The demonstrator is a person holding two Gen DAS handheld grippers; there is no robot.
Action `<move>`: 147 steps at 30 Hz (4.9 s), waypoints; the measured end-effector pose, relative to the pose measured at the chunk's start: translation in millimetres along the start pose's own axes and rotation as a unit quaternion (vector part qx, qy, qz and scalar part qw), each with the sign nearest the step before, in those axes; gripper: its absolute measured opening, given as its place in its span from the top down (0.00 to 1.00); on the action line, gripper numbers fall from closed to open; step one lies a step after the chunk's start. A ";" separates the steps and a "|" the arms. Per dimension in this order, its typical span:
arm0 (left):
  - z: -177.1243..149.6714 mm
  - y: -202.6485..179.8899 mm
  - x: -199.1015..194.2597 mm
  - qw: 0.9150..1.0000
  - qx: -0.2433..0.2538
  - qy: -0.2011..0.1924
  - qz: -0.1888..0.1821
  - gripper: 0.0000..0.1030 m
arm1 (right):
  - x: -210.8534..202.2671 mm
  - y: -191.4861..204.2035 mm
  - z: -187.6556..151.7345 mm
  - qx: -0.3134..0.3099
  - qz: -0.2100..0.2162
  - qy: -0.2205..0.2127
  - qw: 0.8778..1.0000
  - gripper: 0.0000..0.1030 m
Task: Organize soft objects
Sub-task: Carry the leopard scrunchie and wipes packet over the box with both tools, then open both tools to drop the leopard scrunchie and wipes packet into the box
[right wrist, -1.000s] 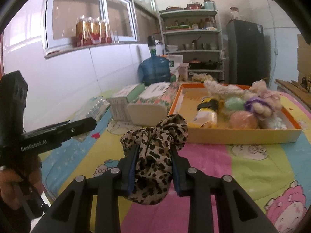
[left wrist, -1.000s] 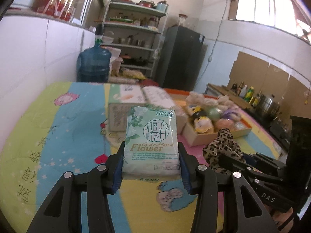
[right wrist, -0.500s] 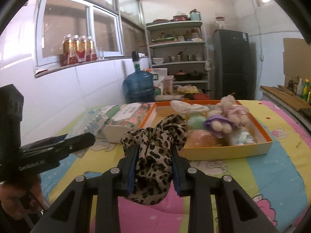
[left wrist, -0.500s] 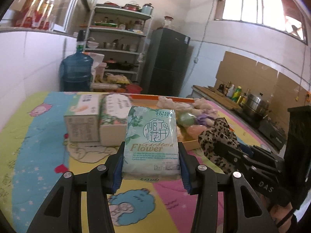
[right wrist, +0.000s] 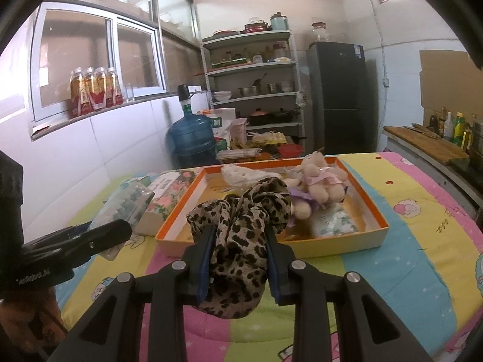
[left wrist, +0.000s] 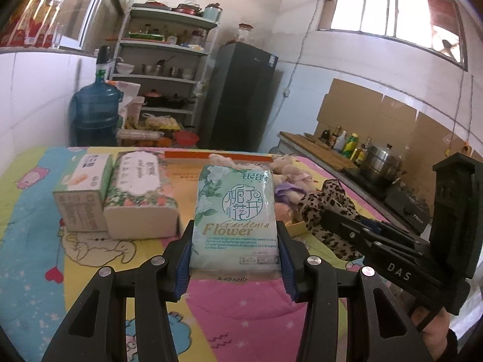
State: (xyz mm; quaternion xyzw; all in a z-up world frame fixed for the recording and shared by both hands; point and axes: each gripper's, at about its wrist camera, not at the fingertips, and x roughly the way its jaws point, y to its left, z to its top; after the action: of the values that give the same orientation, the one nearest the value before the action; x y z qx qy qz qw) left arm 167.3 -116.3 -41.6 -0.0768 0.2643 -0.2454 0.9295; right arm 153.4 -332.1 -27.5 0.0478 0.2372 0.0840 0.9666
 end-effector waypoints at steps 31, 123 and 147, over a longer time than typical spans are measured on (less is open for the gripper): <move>31.6 -27.2 60.3 1.000 0.028 0.012 0.005 0.52 | 28.2 -64.7 29.2 0.032 -0.017 0.001 0.999 0.70; 59.2 14.3 166.7 0.999 -0.024 0.010 -0.018 0.34 | 134.7 -82.7 71.8 0.028 0.034 -0.015 0.999 0.49; 52.3 0.7 110.1 0.999 -0.002 -0.036 -0.006 0.34 | 69.0 -61.6 64.3 0.042 0.024 -0.045 0.998 0.49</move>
State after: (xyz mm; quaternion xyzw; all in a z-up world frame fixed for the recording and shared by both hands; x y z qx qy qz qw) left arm 276.7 -169.7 -47.4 -0.0890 0.2309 -0.2480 0.9366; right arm 252.3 -383.2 -9.9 0.0981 0.1960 0.0949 0.9711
